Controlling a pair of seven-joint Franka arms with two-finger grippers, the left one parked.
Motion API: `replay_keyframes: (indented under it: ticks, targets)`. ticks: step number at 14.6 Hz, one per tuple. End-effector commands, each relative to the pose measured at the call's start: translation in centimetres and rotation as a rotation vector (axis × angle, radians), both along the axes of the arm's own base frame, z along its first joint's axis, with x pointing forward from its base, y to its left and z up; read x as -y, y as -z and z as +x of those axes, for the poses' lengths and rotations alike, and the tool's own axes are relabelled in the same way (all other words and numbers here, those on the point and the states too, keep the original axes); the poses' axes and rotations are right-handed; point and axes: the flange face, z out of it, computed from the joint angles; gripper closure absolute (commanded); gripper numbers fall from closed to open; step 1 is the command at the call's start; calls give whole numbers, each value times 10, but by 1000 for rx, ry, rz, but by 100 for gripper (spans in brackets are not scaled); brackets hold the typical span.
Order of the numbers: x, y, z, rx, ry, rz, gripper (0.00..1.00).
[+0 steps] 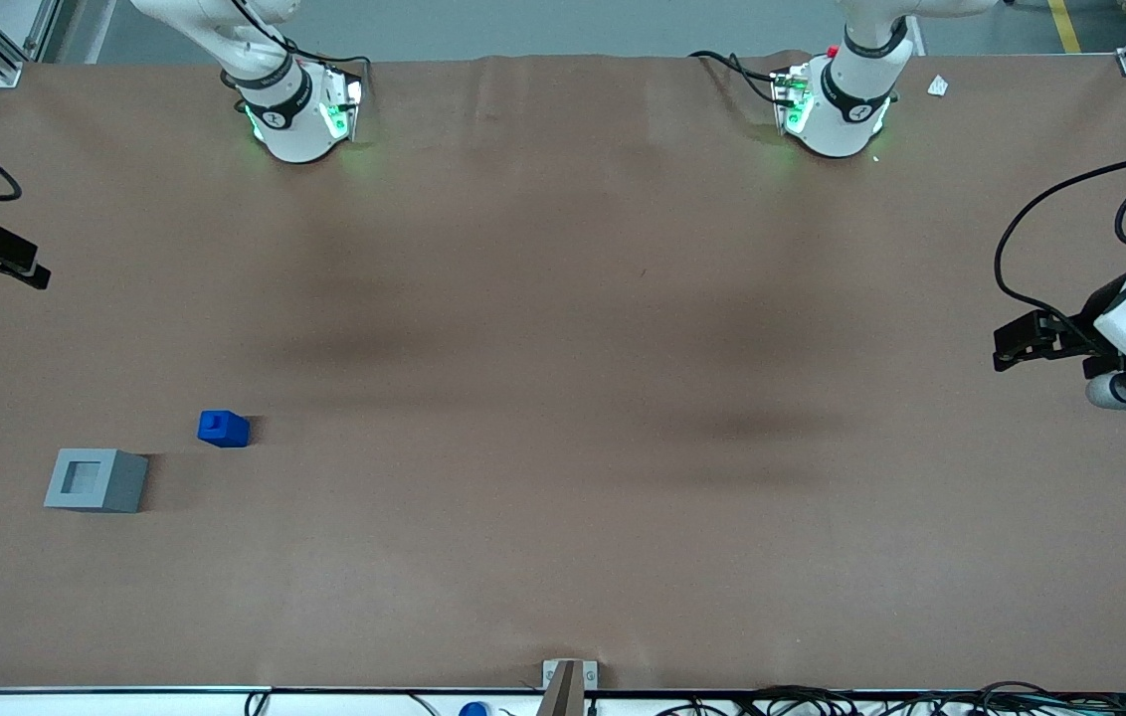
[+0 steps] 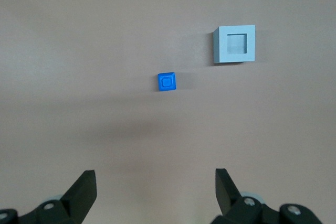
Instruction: Insert blue part into gray base with right arm
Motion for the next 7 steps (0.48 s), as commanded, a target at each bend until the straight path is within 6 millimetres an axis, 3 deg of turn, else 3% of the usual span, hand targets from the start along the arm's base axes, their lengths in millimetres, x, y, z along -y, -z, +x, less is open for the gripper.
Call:
replay_keyframes:
  ticks: [1,7]
  targets:
    - [0,-2,-2,9,-13,18,0]
    - [5,0,0,8,-4,21,0]
